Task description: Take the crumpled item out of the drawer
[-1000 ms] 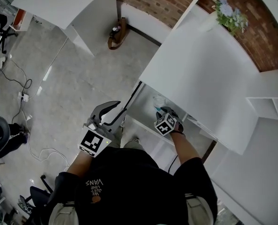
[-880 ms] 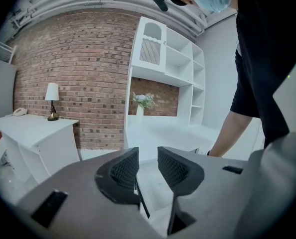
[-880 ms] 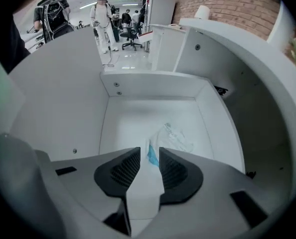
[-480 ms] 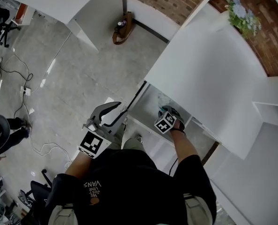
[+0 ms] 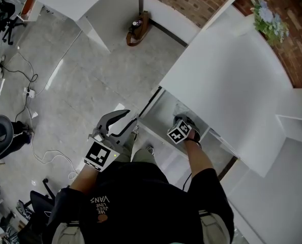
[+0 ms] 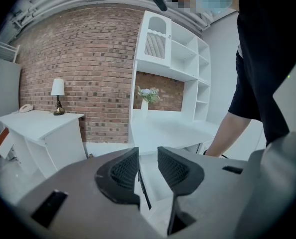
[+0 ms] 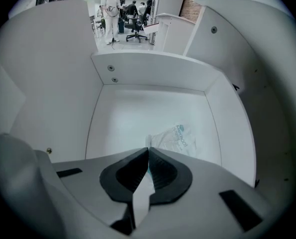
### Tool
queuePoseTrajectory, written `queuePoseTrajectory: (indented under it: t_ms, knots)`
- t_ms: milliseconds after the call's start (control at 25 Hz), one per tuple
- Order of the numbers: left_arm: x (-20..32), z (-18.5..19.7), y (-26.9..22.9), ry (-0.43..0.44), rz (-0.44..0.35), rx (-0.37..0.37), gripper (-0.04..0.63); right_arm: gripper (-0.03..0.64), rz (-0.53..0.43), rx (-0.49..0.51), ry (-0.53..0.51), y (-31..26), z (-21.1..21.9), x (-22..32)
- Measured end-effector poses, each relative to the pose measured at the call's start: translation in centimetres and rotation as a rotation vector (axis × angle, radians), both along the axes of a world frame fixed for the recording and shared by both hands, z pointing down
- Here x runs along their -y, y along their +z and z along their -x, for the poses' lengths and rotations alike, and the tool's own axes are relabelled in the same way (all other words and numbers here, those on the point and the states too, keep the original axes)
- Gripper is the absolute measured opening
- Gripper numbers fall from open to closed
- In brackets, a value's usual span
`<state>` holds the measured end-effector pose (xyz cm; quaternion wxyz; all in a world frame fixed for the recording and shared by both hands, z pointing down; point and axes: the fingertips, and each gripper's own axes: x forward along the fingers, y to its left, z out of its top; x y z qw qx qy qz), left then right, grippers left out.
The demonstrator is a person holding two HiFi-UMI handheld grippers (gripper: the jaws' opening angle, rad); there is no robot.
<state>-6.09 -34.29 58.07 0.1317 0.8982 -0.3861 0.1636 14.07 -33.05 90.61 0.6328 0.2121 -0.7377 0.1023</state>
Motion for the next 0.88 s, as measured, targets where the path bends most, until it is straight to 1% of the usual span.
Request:
queuePoseTrajectory:
  t_ms: [240,360,640,880]
  knots:
    - [-0.3,-0.2,-0.7,-0.012,-0.019,-0.017,0.098,0.002,-0.029,0.022,0.039,-2.0,-0.3,0.8]
    - [-0.6,-0.3,-1.3,-0.020,-0.021,-0.035,0.098,0.002,-0.040,0.059,0.057,-3.4,0.1,0.8]
    - [-1.2,-0.5,-2.5,-0.025,-0.038,-0.052,0.098,0.002,-0.061,0.164,0.089,-7.5,1.6,0.2]
    - [-1.9,-1.4,-4.2,-0.022,-0.066,-0.070,0.098,0.002,-0.101,0.214,0.090,-11.1,1.8,-0.5]
